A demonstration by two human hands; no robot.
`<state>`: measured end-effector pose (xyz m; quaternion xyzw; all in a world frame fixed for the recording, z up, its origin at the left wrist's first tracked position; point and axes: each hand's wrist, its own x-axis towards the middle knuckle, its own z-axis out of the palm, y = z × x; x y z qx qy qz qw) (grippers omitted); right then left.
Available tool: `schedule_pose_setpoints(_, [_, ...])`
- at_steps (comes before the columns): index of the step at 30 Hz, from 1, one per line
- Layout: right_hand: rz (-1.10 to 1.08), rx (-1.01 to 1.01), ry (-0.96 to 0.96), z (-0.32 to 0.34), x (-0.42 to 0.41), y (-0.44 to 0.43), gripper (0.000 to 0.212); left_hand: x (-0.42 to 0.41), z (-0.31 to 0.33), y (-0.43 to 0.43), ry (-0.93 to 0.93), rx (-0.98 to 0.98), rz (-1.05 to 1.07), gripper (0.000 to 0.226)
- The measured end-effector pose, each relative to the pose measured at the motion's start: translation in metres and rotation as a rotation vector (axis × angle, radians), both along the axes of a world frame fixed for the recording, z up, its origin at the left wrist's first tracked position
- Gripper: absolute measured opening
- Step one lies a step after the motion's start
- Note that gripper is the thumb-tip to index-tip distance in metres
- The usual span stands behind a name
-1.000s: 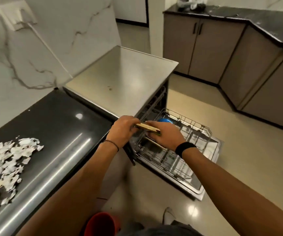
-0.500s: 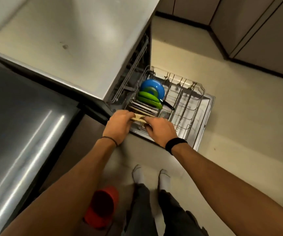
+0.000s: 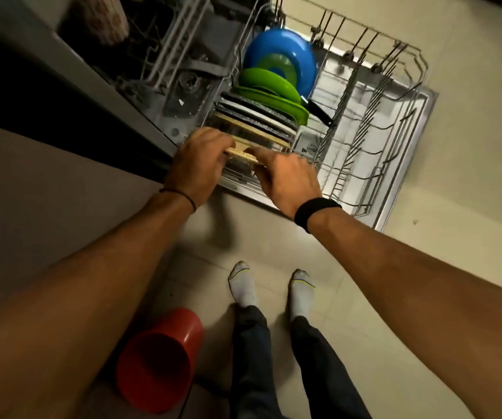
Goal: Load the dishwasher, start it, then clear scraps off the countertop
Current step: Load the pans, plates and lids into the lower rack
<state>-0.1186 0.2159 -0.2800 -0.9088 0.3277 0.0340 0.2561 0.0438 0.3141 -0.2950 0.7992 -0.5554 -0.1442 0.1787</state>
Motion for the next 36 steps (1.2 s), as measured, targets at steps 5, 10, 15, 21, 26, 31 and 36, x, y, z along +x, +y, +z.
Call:
schedule_pose_setpoints(5, [0.016, -0.052, 0.032, -0.052, 0.016, -0.011, 0.038, 0.014, -0.055, -0.008, -0.032, 0.007, -0.013, 0.021])
schedule_pose_setpoints(10, [-0.009, -0.046, 0.052, -0.084, 0.028, -0.016, 0.04, 0.025, -0.083, -0.017, -0.053, 0.003, -0.043, 0.017])
schedule_pose_setpoints(15, [-0.041, -0.008, 0.045, -0.089, 0.038, -0.019, 0.039, 0.034, -0.09, -0.025, -0.07, 0.003, -0.063, 0.015])
schedule_pose_setpoints(21, [-0.089, -0.023, 0.023, -0.084, 0.039, -0.012, 0.04, 0.035, -0.087, -0.023, -0.086, -0.053, -0.094, 0.014])
schedule_pose_setpoints(26, [-0.092, -0.016, 0.037, -0.084, 0.039, -0.014, 0.038, 0.037, -0.086, -0.026, -0.09, -0.029, -0.113, 0.016])
schedule_pose_setpoints(31, [-0.084, -0.014, 0.025, -0.086, 0.047, -0.019, 0.035, 0.043, -0.089, -0.029, -0.086, 0.006, -0.098, 0.014])
schedule_pose_setpoints(36, [-0.109, -0.033, 0.004, -0.086, 0.039, -0.009, 0.035, 0.039, -0.09, -0.022, -0.108, -0.041, -0.119, 0.015])
